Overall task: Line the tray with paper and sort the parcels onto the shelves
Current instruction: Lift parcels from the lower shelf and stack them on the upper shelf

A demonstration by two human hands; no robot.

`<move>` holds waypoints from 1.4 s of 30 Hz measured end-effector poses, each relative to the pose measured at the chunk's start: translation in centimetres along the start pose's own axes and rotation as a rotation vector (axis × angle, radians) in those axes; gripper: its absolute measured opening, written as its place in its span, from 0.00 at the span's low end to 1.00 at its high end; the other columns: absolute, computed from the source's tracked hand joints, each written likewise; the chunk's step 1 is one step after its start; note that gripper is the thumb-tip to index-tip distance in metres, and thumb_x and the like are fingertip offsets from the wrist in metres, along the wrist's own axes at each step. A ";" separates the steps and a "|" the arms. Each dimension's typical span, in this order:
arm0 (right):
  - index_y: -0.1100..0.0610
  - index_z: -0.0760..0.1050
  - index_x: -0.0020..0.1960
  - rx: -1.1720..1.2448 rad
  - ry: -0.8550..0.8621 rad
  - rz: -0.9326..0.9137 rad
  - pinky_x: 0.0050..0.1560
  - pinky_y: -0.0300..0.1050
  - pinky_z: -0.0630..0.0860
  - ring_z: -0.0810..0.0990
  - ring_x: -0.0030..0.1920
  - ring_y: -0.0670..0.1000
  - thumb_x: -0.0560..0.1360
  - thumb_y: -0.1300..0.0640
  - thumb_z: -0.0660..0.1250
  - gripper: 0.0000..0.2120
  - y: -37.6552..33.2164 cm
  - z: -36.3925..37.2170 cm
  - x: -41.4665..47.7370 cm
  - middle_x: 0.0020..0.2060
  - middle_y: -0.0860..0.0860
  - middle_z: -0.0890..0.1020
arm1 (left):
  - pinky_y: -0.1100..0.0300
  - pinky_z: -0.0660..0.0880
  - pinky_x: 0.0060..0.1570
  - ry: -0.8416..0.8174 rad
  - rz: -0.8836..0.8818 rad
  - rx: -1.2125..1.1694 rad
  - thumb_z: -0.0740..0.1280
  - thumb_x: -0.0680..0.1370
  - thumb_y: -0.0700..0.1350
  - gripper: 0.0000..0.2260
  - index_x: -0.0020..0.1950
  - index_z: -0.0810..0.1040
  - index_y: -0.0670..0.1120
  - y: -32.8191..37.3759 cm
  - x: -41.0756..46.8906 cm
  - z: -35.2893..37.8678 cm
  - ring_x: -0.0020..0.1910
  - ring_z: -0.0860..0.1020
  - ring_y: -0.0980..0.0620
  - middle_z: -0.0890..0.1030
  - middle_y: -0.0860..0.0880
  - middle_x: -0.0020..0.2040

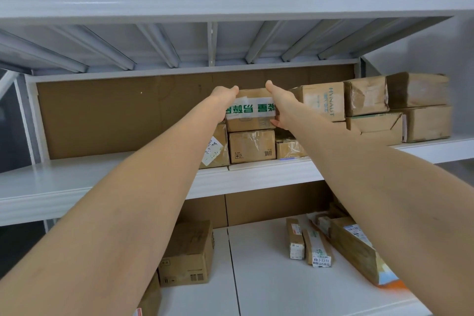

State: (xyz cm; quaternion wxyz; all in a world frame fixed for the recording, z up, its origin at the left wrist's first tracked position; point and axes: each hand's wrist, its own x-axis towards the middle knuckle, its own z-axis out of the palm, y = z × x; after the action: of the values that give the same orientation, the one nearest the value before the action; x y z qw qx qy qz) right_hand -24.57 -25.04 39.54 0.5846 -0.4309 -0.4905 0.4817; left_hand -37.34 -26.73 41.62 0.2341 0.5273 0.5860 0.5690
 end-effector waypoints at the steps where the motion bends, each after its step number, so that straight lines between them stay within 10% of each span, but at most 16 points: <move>1: 0.55 0.67 0.67 -0.008 0.005 -0.010 0.60 0.48 0.74 0.78 0.54 0.51 0.79 0.42 0.63 0.24 0.1 0.1 -0.1 0.52 0.54 0.80 | 0.50 0.76 0.60 0.003 -0.002 0.009 0.59 0.82 0.51 0.11 0.55 0.70 0.43 0.0 -0.1 0.0 0.56 0.79 0.46 0.80 0.44 0.52; 8: 0.58 0.66 0.69 -0.079 0.066 -0.099 0.51 0.45 0.69 0.71 0.49 0.51 0.80 0.44 0.61 0.24 0.9 0.3 -0.1 0.43 0.51 0.74 | 0.53 0.73 0.59 0.017 0.031 0.066 0.59 0.82 0.48 0.13 0.62 0.69 0.41 -0.1 -0.8 0.0 0.58 0.77 0.45 0.78 0.42 0.59; 28: 0.54 0.61 0.75 -0.172 0.191 -0.202 0.64 0.56 0.74 0.74 0.63 0.57 0.72 0.39 0.67 0.37 3.5 -2.1 -3.1 0.65 0.54 0.74 | 0.65 0.70 0.44 0.324 0.447 0.335 0.60 0.81 0.44 0.17 0.70 0.68 0.48 -0.9 -5.9 0.2 0.59 0.75 0.50 0.67 0.47 0.69; 42: 0.53 0.68 0.58 -0.332 0.351 -0.323 0.50 0.42 0.77 0.77 0.52 0.50 0.78 0.55 0.65 0.10 11.8 -6.4 -9.8 0.55 0.52 0.76 | 0.66 0.66 0.42 0.142 0.616 0.412 0.59 0.81 0.45 0.08 0.54 0.76 0.44 -9.5 -15.5 5.3 0.46 0.72 0.55 0.77 0.49 0.52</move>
State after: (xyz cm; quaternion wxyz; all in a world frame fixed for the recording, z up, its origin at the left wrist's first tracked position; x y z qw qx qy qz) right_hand -20.41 -32.95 25.50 0.6512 -0.5136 -0.5163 0.2137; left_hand -30.88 -36.24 26.57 -0.1001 0.6739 0.5169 0.5182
